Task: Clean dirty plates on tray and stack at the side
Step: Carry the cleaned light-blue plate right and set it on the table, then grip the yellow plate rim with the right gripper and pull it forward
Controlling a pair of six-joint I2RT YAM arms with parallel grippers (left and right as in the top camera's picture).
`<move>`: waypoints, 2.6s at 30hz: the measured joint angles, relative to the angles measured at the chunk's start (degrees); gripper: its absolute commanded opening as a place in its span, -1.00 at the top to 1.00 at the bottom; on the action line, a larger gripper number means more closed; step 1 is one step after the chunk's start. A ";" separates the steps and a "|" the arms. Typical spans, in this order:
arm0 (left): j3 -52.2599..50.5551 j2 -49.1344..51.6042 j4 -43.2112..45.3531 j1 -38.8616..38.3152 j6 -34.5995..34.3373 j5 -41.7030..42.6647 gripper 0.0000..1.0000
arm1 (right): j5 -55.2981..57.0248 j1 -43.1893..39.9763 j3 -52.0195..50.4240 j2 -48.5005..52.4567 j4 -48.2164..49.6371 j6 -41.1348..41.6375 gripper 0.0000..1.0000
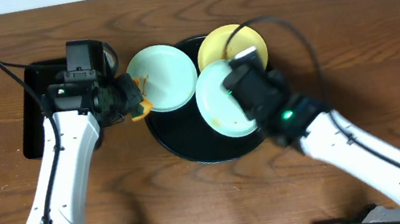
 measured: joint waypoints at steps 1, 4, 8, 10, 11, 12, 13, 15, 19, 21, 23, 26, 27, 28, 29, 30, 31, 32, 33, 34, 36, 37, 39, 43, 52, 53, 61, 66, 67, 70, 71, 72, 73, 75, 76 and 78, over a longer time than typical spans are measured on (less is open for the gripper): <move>0.00 0.00 0.00 0.00 0.00 0.00 0.85 | -3.61 -2.47 0.00 -0.44 -0.07 0.39 0.98; 0.00 0.00 -0.02 0.00 0.00 0.00 0.85 | -12.37 -9.53 0.00 -2.12 -0.37 0.94 0.98; 0.00 0.00 -0.02 0.00 0.00 0.00 0.85 | -24.55 -22.05 0.00 -4.00 -1.01 1.29 0.99; 0.00 0.00 -0.02 0.00 0.00 -0.02 0.85 | -28.63 -27.87 0.02 -4.15 -1.70 1.40 0.98; 0.00 0.00 -0.02 0.00 0.00 -0.02 0.85 | -30.47 -31.36 0.02 -4.15 -2.19 1.42 0.98; 0.00 0.00 -0.02 0.00 0.00 -0.02 0.85 | -31.67 -34.14 0.02 -4.13 -2.56 1.44 0.98; 0.00 0.00 -0.02 0.00 0.00 -0.02 0.85 | -32.59 -36.79 0.02 -4.13 -2.89 1.46 0.98; 0.00 0.00 -0.02 0.00 0.00 -0.02 0.85 | -34.10 -42.18 0.02 -3.91 -3.21 1.62 0.98; 0.00 0.00 -0.02 0.00 0.00 -0.02 0.86 | -35.12 -49.99 0.02 -1.51 -2.91 1.79 0.98; 0.00 0.00 -0.02 0.00 0.00 0.00 0.85 | -35.34 -52.81 0.02 0.70 -2.43 1.79 0.98; 0.00 0.00 -0.02 0.00 0.00 -0.02 0.85 | -35.43 -55.06 0.02 3.50 -1.97 1.81 0.98; 0.00 0.00 -0.02 0.00 0.00 -0.02 0.85 | -35.30 -57.44 0.02 7.78 -1.05 1.81 0.98; 0.00 0.00 -0.02 0.00 0.00 -0.02 0.85 | -35.30 -58.10 0.02 9.16 -0.35 1.79 0.98; 0.00 0.00 -0.02 0.00 0.00 -0.02 0.85 | -35.12 -58.69 0.02 10.49 0.55 1.81 0.98; 0.00 0.00 -0.02 0.00 0.00 -0.02 0.85 | -35.12 -59.17 0.02 11.78 1.49 1.81 0.98; 0.00 0.00 -0.02 0.00 0.00 -0.04 0.85 | -35.10 -59.71 0.02 12.98 2.45 1.81 0.98; 0.00 0.00 -0.02 0.00 0.00 -0.11 0.85 | -34.99 -60.33 0.02 14.27 3.45 1.81 0.98; 0.00 0.00 -0.02 0.00 0.00 -0.15 0.85 | -35.04 -60.89 0.02 15.34 4.20 1.84 0.98; 0.00 0.00 -0.02 0.00 0.00 -0.17 0.85 | -35.04 -61.42 0.02 16.24 4.98 1.81 0.91; 0.00 0.00 -0.02 0.00 0.00 -0.17 0.85 | -35.08 -61.99 0.02 17.20 5.79 2.01 0.74; 0.00 0.00 -0.02 0.00 0.00 -0.20 0.85 | -35.23 -62.79 0.02 18.51 7.39 2.27 0.24; 0.00 0.00 0.00 0.00 0.00 -0.20 0.85 | -35.41 -63.14 0.02 19.04 7.93 2.16 0.06; 0.00 0.00 0.00 0.00 0.00 -0.20 0.85 | -35.89 -63.34 0.02 19.47 8.33 2.10 -0.34; 0.00 0.00 -0.02 0.00 0.00 -0.20 0.85 | -39.04 -63.21 0.31 19.47 7.82 0.50 -0.66; 0.00 0.00 -0.02 0.00 0.00 -0.20 0.85 | -45.05 -54.14 8.81 17.77 1.55 -1.16 -0.33; 0.00 0.00 -0.02 0.00 0.00 -0.20 0.85 | -45.44 -52.02 9.42 17.44 2.43 -0.90 -0.34; 0.00 0.00 -0.02 0.00 0.07 -0.20 0.85 | -41.81 -34.29 10.03 18.16 11.63 1.55 -0.17; 0.00 0.00 -0.02 0.00 0.15 -0.20 0.85 | -37.05 -27.08 11.21 23.54 14.45 1.49 0.15; 0.00 0.02 -0.02 0.00 0.17 -0.20 0.85 | -36.44 -26.32 11.82 25.07 14.19 1.38 0.22; 0.00 0.07 -0.02 0.00 0.15 -0.20 0.85 | -34.71 -24.68 14.32 29.97 11.96 1.16 0.40; 0.00 0.11 -0.02 0.00 0.15 -0.20 0.85 | -34.42 -24.55 14.64 30.58 11.50 0.98 0.43; 0.00 0.13 -0.02 0.00 0.17 -0.20 0.85 | -34.05 -24.26 15.19 31.43 10.45 0.96 0.49; 0.00 0.15 -0.02 0.00 0.17 -0.20 0.85 | -33.75 -24.11 15.32 31.82 10.01 0.96 0.53; 0.00 0.17 -0.02 0.00 0.15 -0.20 0.85 | -33.22 -23.93 15.47 32.04 8.85 1.01 0.61; 0.00 0.17 0.00 0.00 0.15 -0.20 0.85 | -33.07 -23.93 15.54 32.04 8.31 1.20 0.65; 0.00 0.20 -0.02 0.00 0.17 -0.20 0.85 | -32.76 -23.93 15.93 32.04 7.02 1.62 0.71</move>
